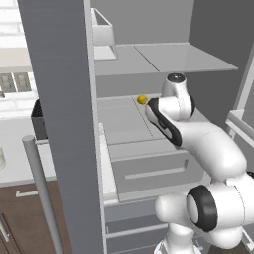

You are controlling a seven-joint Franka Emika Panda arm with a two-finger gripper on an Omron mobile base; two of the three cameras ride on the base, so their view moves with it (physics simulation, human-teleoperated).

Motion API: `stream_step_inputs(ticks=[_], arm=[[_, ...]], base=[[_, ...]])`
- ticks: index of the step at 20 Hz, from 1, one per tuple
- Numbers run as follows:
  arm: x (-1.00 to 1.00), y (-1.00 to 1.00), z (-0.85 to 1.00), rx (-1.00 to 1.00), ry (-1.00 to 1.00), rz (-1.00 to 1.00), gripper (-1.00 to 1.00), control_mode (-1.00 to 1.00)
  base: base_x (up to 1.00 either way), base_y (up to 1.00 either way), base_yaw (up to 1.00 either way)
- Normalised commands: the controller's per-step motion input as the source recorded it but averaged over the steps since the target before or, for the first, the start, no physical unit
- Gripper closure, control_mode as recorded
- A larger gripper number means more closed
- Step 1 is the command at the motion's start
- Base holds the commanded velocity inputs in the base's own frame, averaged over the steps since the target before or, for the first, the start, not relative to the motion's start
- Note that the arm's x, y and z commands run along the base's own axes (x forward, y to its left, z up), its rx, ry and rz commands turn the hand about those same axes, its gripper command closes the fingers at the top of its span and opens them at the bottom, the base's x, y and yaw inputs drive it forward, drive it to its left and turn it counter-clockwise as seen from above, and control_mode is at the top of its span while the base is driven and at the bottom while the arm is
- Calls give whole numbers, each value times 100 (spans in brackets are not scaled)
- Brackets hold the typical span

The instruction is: Grab a lemon wedge from the fridge and one ice cube from the ice bowl, and put them in the glass of lemonade.

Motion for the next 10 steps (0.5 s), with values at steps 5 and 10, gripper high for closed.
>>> stream_step_inputs(ticks=[5, 10], arm=[[6, -1, -32, 0, 1, 0, -100, -100], [9, -7, -37, 0, 0, 0, -100, -100]], base=[[0, 0, 0], [0, 0, 0]])
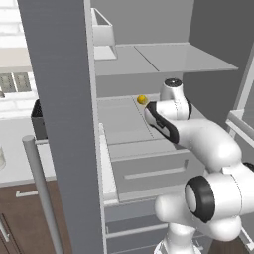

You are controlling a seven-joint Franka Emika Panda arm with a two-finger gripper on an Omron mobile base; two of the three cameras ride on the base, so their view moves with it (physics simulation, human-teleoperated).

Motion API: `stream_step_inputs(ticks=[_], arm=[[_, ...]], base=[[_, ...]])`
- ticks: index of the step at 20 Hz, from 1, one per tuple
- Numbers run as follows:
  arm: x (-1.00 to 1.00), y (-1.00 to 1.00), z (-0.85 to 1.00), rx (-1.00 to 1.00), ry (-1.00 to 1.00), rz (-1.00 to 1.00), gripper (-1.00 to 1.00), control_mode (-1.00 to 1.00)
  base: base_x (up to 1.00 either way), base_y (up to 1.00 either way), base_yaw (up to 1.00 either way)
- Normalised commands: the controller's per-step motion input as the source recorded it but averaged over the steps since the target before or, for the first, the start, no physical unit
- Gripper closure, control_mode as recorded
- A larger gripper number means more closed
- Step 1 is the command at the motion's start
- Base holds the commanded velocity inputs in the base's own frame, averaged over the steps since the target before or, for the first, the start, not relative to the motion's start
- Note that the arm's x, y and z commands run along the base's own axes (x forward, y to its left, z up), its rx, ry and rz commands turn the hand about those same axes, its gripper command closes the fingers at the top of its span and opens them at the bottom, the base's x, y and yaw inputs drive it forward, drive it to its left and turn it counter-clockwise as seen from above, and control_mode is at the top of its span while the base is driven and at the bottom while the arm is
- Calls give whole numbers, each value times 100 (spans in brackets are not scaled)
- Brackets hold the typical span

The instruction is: Grab a lemon wedge from the fridge and one ice cube from the ice bowl, and put them in the glass of lemonade.

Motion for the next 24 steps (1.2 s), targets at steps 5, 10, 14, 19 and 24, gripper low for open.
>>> stream_step_inputs(ticks=[5, 10, 14, 19, 24], arm=[[14, -8, -12, 0, 0, 0, -100, -100], [50, 0, 0, 0, 0, 0, -100, -100], [59, 0, 0, 0, 0, 0, -100, -100], [25, -1, -1, 0, 1, 0, -100, -100], [1, 0, -37, 0, 0, 0, -100, -100]], base=[[0, 0, 0], [0, 0, 0], [0, 0, 0], [0, 0, 0], [0, 0, 0]])
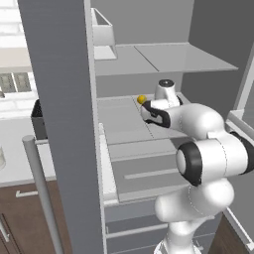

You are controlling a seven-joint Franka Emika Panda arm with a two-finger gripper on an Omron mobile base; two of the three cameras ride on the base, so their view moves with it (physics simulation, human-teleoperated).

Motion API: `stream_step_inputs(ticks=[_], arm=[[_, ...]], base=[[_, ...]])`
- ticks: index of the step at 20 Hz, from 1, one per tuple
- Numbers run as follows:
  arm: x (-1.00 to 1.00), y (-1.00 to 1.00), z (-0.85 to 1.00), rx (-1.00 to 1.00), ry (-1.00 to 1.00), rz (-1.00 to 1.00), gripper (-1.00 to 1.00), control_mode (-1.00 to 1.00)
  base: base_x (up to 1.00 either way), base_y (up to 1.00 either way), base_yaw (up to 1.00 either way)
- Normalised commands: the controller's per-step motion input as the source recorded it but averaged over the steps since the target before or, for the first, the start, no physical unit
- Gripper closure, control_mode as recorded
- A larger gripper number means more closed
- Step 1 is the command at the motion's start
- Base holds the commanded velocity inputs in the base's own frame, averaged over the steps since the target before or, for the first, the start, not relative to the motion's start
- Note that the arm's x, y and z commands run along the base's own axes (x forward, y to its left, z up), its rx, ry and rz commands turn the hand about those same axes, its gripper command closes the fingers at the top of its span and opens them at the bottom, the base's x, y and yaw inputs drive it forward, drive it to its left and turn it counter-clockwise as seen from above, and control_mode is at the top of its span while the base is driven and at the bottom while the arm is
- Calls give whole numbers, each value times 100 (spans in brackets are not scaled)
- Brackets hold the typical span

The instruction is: Grab a lemon wedge from the fridge and one ice cube from the ice bowl, and put them in the glass of lemonade.

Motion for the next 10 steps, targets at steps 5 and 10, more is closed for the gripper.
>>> stream_step_inputs(ticks=[5, 10], arm=[[12, -5, -26, 0, 0, 0, -100, -100], [21, -4, -3, 0, 0, 0, -100, -100]], base=[[0, 0, 0], [0, 0, 0]])
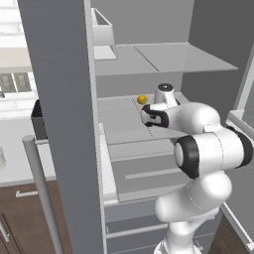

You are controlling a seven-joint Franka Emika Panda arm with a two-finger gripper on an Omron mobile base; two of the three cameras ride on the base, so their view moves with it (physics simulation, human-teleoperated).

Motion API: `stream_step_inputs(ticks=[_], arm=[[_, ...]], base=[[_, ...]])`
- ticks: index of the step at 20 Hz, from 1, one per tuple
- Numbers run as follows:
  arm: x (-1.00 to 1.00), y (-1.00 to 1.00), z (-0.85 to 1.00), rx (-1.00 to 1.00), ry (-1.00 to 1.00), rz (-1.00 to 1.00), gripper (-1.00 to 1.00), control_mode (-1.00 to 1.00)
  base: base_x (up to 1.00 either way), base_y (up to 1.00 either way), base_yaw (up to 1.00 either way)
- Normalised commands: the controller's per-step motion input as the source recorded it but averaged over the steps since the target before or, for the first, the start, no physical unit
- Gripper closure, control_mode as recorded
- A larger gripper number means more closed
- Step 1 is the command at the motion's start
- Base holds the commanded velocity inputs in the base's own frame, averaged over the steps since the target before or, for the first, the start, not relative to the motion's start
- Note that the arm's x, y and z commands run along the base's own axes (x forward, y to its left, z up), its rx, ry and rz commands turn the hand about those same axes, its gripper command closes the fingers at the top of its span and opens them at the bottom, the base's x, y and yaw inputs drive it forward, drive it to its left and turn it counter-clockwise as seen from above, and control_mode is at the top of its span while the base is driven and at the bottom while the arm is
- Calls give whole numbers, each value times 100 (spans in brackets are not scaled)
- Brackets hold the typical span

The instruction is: Grab a lemon wedge from the fridge and one ice cube from the ice bowl, and put them in the glass of lemonade.

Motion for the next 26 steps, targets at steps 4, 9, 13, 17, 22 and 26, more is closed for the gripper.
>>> stream_step_inputs(ticks=[4, 9, 13, 17, 22, 26], arm=[[23, -4, 0, 0, 0, 0, -100, -100], [31, -7, 0, 0, 0, 0, -100, -100], [27, -10, 0, 0, 0, 0, -100, -100], [28, -5, -7, 0, 0, 0, -100, -100], [26, 0, -12, 0, 0, 0, -100, -100], [20, 0, -24, 0, 0, 0, -100, -100]], base=[[0, 0, 0], [0, 0, 0], [0, 0, 0], [0, 0, 0], [0, 0, 0], [0, 0, 0]])
